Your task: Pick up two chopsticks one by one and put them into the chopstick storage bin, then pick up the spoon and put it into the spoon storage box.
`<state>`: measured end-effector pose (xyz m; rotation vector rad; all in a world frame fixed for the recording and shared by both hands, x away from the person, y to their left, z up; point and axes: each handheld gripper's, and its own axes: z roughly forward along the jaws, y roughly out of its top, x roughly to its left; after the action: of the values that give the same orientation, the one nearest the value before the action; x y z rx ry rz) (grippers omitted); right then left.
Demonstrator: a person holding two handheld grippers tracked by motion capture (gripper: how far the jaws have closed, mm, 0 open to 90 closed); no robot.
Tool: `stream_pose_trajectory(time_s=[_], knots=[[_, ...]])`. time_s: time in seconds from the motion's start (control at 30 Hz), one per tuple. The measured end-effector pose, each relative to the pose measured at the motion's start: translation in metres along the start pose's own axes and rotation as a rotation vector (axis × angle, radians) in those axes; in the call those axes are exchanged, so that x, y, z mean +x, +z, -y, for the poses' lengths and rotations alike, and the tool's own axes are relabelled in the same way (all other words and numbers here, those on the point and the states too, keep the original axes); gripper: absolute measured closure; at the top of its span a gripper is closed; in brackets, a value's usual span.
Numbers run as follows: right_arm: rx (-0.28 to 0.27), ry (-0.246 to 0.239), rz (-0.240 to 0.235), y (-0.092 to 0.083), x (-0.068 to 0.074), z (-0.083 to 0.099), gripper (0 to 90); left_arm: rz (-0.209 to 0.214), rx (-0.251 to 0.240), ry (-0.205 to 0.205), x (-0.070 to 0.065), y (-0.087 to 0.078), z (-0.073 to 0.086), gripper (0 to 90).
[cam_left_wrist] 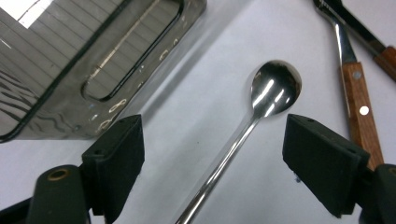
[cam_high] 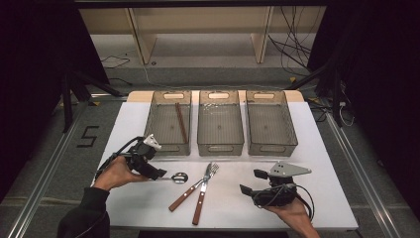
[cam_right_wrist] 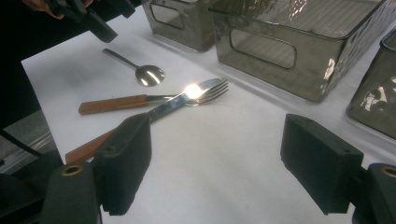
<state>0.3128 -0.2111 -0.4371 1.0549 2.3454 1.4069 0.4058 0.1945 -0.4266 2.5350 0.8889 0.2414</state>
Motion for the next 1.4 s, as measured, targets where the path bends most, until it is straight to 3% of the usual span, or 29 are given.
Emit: stream_pose_trajectory(time_s=[0.3, 0.7, 1.1, 1.3, 1.4], knots=[[-0.002, 0.003, 0.001, -0.002, 0.0, 0.001, 25.4, -0.007, 0.092, 0.059, -0.006, 0.015, 0.001, 20.5], [0.0, 0.005, -0.006, -0.001, -0.001, 0.002, 25.4, 0.002, 0.147, 0.09, -0.004, 0.026, 0.005, 20.9], [0.005, -0.005, -0.013, 0.0, 0.0, 0.001, 25.6, 0.021, 0.219, 0.188, -0.008, 0.032, 0.005, 39.8], [0.01, -0.01, -0.013, 0.0, 0.001, 0.001, 25.8, 0.032, 0.239, 0.191, -0.007, 0.035, 0.004, 49.7], [0.009, -0.011, -0.014, 0.0, 0.001, 0.001, 25.8, 0.046, 0.272, 0.213, -0.006, 0.037, 0.004, 54.8]])
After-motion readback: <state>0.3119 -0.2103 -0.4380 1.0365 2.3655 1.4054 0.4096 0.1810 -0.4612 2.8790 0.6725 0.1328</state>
